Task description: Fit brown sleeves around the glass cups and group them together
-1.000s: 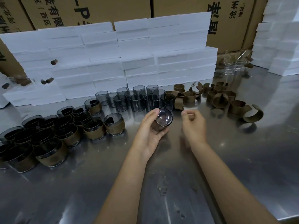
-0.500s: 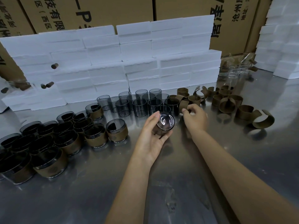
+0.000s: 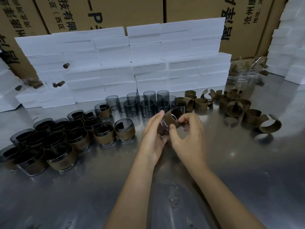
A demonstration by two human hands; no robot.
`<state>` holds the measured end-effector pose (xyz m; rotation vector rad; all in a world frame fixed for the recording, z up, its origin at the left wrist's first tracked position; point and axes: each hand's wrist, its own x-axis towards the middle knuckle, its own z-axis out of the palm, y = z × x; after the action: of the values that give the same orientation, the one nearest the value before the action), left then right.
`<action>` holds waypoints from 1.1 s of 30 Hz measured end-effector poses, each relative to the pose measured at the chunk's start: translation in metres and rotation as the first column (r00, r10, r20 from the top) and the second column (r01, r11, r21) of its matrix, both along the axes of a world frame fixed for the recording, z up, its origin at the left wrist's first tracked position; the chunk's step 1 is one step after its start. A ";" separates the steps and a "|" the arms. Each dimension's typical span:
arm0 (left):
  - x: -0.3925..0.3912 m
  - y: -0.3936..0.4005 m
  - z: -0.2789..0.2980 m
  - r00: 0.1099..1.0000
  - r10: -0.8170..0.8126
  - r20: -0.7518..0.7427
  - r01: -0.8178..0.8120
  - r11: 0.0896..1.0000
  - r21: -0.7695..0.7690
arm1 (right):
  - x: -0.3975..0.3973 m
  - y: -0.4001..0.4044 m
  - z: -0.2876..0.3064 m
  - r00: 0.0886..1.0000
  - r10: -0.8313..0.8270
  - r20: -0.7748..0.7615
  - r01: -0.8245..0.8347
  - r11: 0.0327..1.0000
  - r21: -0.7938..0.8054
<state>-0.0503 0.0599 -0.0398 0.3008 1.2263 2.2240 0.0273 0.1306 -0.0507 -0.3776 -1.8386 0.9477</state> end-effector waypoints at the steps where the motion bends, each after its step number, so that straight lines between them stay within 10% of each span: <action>1: 0.001 0.000 0.001 1.000 -0.012 -0.006 0.012 1.000 0.002 | 0.002 -0.001 -0.001 1.000 -0.001 -0.001 0.001 0.998 0.068; 15: 0.013 -0.002 0.002 0.999 -0.011 -0.031 0.012 1.000 0.018 | 0.016 -0.009 0.003 0.999 -0.008 -0.042 0.021 0.951 0.308; 20: 0.012 -0.003 0.003 0.998 0.014 -0.061 -0.018 0.998 -0.064 | 0.013 -0.001 0.005 0.995 0.006 -0.103 -0.020 0.991 -0.131; 24: 0.017 -0.001 0.004 0.992 -0.071 -0.101 0.061 0.994 -0.090 | 0.005 0.014 -0.002 0.938 0.343 -0.060 -0.296 0.695 -0.656; 33: 0.021 0.000 0.005 0.981 -0.143 -0.130 0.132 0.987 -0.093 | 0.001 0.015 -0.003 0.919 0.386 -0.080 -0.336 0.661 -0.671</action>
<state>-0.0295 0.0596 -0.0345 0.4968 1.3247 2.0563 0.0283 0.1453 -0.0535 -0.4915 -1.5938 1.9273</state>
